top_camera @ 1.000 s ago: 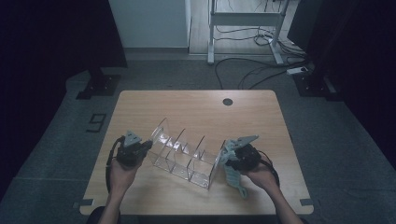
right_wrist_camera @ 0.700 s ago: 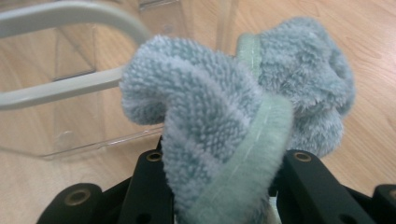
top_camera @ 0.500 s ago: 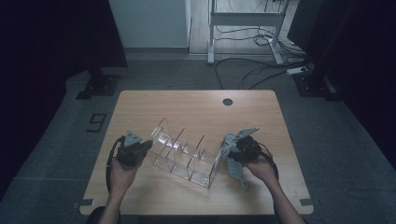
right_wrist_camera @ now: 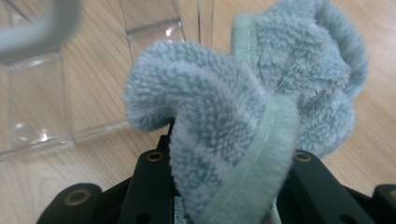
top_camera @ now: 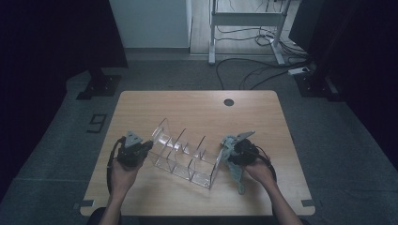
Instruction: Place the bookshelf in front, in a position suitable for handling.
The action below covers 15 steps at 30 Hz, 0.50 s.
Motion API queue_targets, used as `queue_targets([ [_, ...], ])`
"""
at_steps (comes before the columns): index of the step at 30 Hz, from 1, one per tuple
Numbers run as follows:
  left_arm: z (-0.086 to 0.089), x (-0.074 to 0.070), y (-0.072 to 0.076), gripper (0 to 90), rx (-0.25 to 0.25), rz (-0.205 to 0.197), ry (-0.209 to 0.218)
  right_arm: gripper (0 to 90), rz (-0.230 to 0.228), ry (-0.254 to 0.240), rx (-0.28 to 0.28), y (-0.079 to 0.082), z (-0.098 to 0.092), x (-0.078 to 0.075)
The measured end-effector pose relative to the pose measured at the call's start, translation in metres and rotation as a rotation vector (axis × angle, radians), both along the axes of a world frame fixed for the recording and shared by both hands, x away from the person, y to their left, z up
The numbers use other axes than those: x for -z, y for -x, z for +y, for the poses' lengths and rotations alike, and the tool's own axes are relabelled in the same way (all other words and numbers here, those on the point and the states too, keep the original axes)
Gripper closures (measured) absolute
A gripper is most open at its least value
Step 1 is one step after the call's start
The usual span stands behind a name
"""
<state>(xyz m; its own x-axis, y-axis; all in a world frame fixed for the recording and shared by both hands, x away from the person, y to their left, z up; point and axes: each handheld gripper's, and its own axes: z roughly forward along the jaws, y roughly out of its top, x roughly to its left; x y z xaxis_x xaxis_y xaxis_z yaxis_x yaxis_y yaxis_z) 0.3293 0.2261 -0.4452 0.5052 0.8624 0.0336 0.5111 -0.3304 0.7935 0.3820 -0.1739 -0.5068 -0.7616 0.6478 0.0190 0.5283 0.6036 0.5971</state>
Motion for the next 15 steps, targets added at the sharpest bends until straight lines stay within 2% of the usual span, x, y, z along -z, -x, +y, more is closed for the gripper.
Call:
queue_targets([
  [3,-0.0001,0.0002,0.0001,87.0,-0.001,-0.001,0.001,66.3,0.011,0.023,0.001,-0.0024,0.0022,0.0086],
  [5,0.0002,0.0002,0.0001,87.1,-0.001,-0.001,0.001,66.4,0.018,0.019,0.006,-0.0034,0.0028,0.0117],
  [11,-0.0003,0.0004,0.0001,87.1,-0.007,-0.002,0.005,66.4,0.015,0.019,0.014,-0.0008,0.0034,0.0104],
  [15,-0.0022,0.0004,0.0007,87.2,-0.021,-0.008,-0.008,66.3,0.022,0.007,0.008,0.0034,0.0033,0.0080],
])
